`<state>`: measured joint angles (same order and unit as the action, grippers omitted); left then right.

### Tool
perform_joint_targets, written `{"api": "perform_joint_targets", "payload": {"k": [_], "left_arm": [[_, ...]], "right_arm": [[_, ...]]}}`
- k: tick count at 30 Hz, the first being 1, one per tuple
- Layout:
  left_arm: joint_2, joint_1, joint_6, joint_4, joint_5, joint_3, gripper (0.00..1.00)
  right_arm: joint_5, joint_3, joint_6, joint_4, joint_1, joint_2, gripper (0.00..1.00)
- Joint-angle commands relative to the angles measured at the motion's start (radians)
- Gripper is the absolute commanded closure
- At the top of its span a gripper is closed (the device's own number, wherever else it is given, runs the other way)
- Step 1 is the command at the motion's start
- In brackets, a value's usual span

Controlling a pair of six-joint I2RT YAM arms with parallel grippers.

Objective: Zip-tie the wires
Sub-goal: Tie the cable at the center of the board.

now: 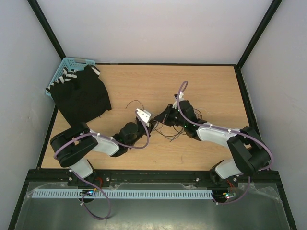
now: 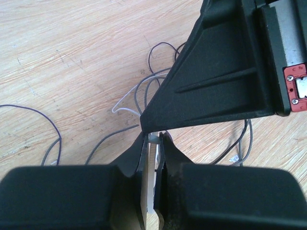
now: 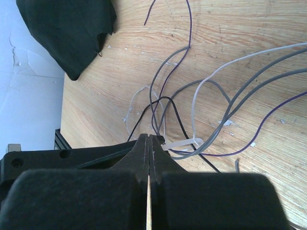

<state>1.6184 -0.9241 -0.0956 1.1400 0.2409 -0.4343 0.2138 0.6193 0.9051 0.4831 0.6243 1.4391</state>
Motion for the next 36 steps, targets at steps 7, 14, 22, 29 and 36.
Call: {"api": "perform_joint_targets", "payload": {"k": [7,14,22,29,36], "left_arm": [[-0.010,-0.035,-0.038,0.069,0.033,0.058,1.00],[0.009,-0.059,-0.057,0.076,0.055,0.070,1.00],[0.008,-0.078,-0.073,0.083,0.077,0.099,1.00],[0.010,-0.086,-0.075,0.085,0.091,0.110,1.00],[-0.005,-0.088,-0.065,0.085,0.117,0.115,1.00]], "right_arm": [[-0.053,0.088,-0.028,-0.019,-0.015,0.037,1.00],[-0.077,0.112,-0.039,-0.036,-0.044,0.026,1.00],[-0.085,0.190,-0.079,-0.069,-0.103,0.018,1.00],[-0.080,0.247,-0.118,-0.100,-0.118,0.008,1.00],[-0.069,0.261,-0.133,-0.109,-0.124,-0.016,1.00]]}}
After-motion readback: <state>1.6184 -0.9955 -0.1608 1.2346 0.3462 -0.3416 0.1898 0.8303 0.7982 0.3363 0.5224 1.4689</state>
